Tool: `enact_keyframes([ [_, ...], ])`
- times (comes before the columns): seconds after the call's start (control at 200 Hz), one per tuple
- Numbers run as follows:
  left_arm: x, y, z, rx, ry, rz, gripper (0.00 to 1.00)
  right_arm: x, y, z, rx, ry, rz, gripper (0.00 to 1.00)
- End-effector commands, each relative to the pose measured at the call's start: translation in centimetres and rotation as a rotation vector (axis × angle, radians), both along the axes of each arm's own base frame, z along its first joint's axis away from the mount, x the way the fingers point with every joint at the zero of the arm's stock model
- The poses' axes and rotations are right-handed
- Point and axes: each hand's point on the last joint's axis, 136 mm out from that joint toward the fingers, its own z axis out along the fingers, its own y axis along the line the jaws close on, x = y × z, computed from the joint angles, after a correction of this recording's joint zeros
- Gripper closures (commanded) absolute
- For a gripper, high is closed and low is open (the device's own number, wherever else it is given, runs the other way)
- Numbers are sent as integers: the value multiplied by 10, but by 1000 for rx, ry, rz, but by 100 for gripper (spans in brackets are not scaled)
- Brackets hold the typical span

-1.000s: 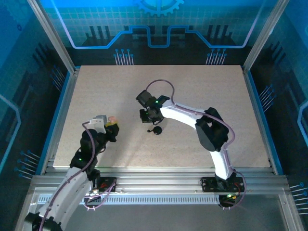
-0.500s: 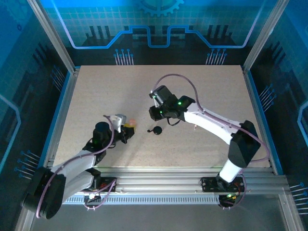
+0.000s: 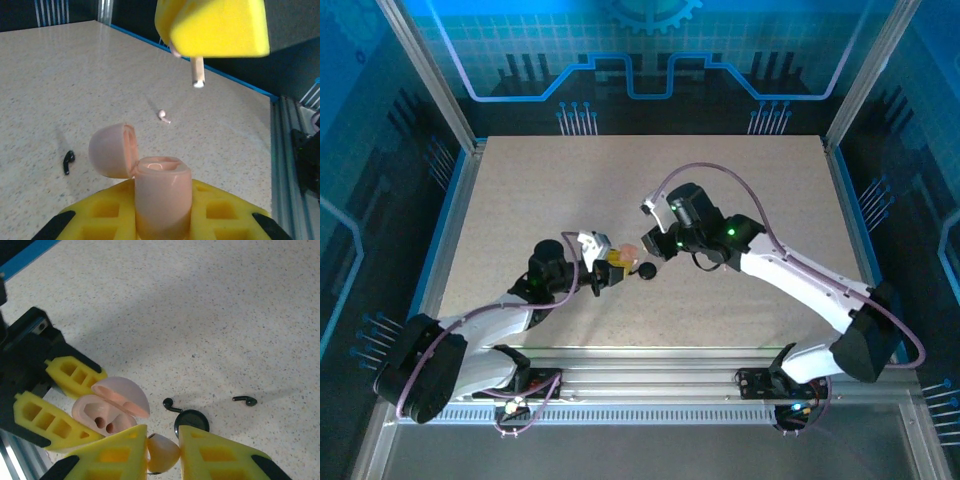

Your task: Insert the wireless bluetooth earbuds into the charging case

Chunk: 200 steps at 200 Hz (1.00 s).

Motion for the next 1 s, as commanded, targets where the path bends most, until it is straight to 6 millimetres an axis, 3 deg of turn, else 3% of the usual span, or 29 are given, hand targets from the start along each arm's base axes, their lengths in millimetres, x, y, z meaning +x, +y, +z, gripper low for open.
enact_keyframes([
  [0.0,-6,-13,22,-38,-77,-102,84,-5,3,22,74,-90,71,78],
  [0.23,-8,-15,28,-63,-88,-122,84,-10,5,29,133,-118,67,78],
  [0.996,-12,-15,38,-98,-114,-139,84,-13,30,17,72,-123,158,78],
])
